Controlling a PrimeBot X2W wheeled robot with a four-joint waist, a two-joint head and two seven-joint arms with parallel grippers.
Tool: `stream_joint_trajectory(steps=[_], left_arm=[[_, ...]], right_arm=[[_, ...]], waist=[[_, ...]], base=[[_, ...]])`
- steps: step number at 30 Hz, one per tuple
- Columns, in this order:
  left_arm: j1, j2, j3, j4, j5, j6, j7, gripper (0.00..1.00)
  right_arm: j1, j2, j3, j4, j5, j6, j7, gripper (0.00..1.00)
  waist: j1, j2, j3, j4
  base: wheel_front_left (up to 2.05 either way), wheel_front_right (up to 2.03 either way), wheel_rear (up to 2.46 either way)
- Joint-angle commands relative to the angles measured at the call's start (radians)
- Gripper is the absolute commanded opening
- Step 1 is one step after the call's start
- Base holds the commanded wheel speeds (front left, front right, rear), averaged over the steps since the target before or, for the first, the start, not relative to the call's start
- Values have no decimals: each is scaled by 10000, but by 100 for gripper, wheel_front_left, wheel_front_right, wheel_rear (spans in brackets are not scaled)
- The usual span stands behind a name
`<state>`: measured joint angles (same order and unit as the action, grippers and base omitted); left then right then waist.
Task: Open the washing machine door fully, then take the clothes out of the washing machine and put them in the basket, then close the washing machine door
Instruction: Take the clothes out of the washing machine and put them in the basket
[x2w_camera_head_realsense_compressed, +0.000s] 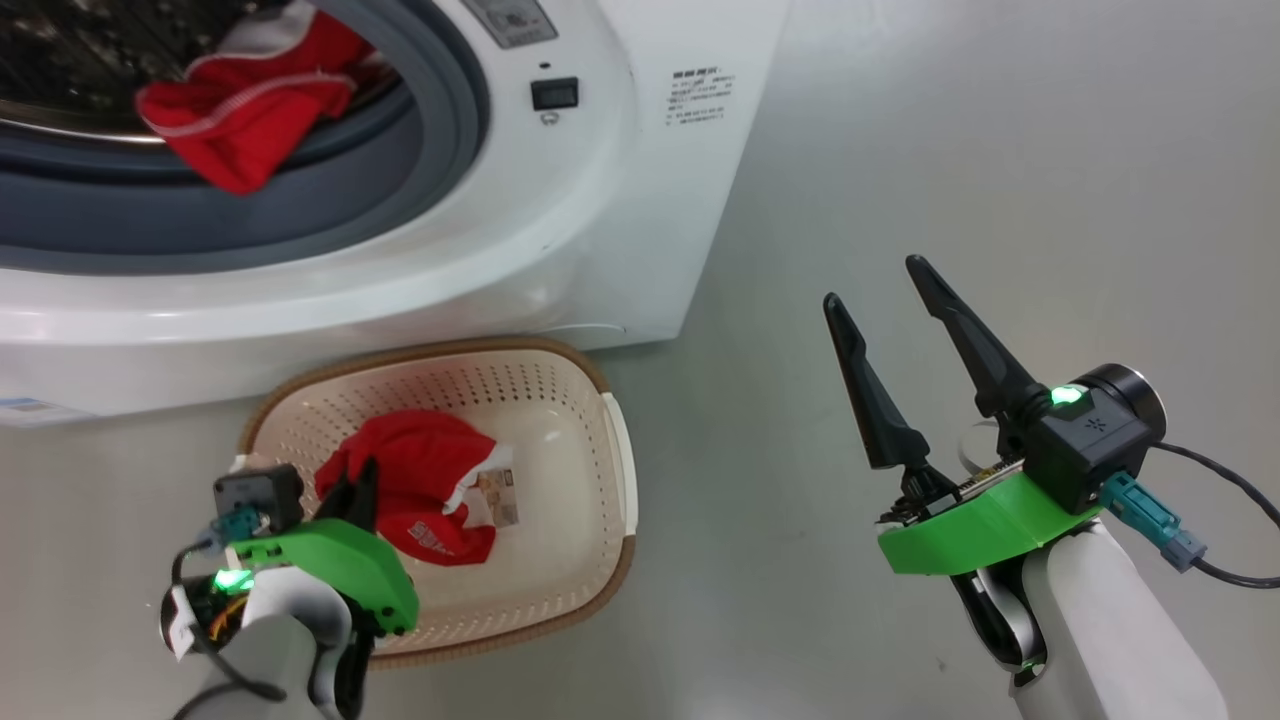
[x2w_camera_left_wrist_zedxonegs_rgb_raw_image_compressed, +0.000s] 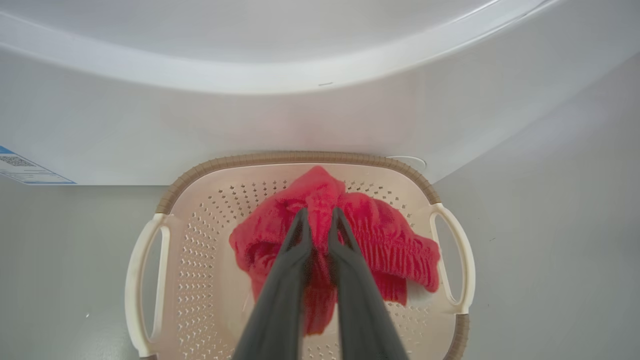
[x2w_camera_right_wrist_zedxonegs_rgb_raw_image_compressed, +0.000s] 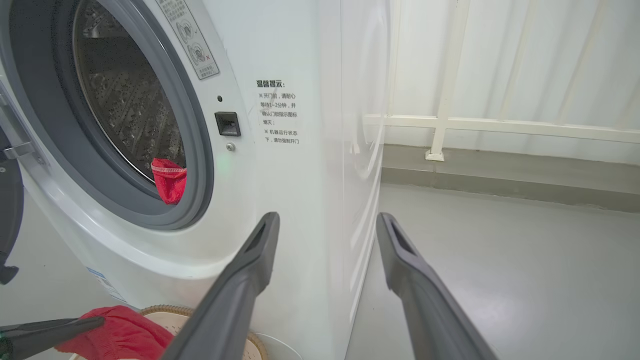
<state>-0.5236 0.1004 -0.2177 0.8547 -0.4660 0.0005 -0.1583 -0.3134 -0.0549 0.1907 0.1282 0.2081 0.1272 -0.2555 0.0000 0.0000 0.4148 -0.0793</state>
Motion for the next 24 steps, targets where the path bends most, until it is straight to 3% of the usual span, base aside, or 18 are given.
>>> stream_joint_trajectory(steps=[1,14,16,19,20,21,24], left_arm=[[-372,175,272,257,-105,-77,-19,0],[-2232,259,215,3432,-266,-536,-170,0],[-2373,247,182,3703,-281,-556,-57,26],[-2552,243,175,3946,-340,-571,109,53],[-2606,237,164,3997,-347,-571,139,83],[-2656,230,164,4038,-366,-571,159,100],[-2777,198,138,4124,-394,-578,115,100]], right_arm=[[-130,47,246,-286,-5,35,-63,100],[-416,47,303,-461,66,35,-63,100],[-445,47,280,-497,76,35,-63,100],[-484,47,234,-523,49,35,-63,100],[-498,47,215,-534,46,35,-63,100],[-511,47,198,-544,42,35,-63,100],[-531,47,133,-559,36,35,-63,100]], waist=[[0,0,387,-246],[0,0,1390,-807],[0,0,1511,-867],[0,0,1706,-916],[0,0,1757,-915],[0,0,1804,-911],[0,0,1890,-867]], base=[[0,0,0],[0,0,0],[0,0,0],[0,0,0],[0,0,0],[0,0,0],[0,0,0]])
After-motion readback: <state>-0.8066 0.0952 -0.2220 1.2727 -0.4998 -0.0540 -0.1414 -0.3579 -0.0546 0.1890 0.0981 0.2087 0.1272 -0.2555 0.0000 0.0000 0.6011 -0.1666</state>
